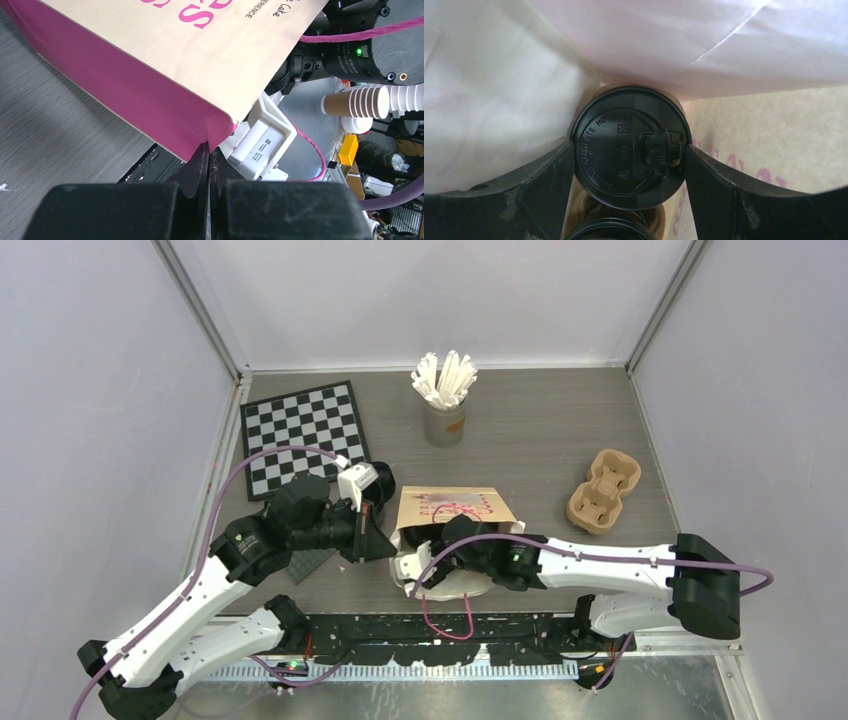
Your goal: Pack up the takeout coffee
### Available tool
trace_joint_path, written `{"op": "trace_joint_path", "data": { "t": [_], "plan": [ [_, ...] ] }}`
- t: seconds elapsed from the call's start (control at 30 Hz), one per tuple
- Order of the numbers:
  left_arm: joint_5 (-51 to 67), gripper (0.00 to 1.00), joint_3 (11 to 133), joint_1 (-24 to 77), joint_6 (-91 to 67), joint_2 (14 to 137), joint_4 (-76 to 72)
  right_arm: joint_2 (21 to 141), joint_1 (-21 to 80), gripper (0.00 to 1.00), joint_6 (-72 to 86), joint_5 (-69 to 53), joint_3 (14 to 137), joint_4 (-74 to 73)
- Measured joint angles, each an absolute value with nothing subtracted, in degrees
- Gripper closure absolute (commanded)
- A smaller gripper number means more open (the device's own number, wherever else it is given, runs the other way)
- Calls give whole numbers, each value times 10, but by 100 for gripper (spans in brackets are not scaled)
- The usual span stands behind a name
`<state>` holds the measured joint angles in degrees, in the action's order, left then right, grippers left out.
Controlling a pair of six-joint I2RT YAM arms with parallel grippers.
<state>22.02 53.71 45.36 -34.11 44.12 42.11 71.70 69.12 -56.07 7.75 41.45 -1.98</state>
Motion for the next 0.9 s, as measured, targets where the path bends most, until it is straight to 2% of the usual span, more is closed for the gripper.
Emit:
{"op": "trace_joint_path", "data": {
  "t": [0.9],
  "plan": [
    [209,100,536,454,-346,440,423,728,688,27,-561,93,423,-34]
  ]
}}
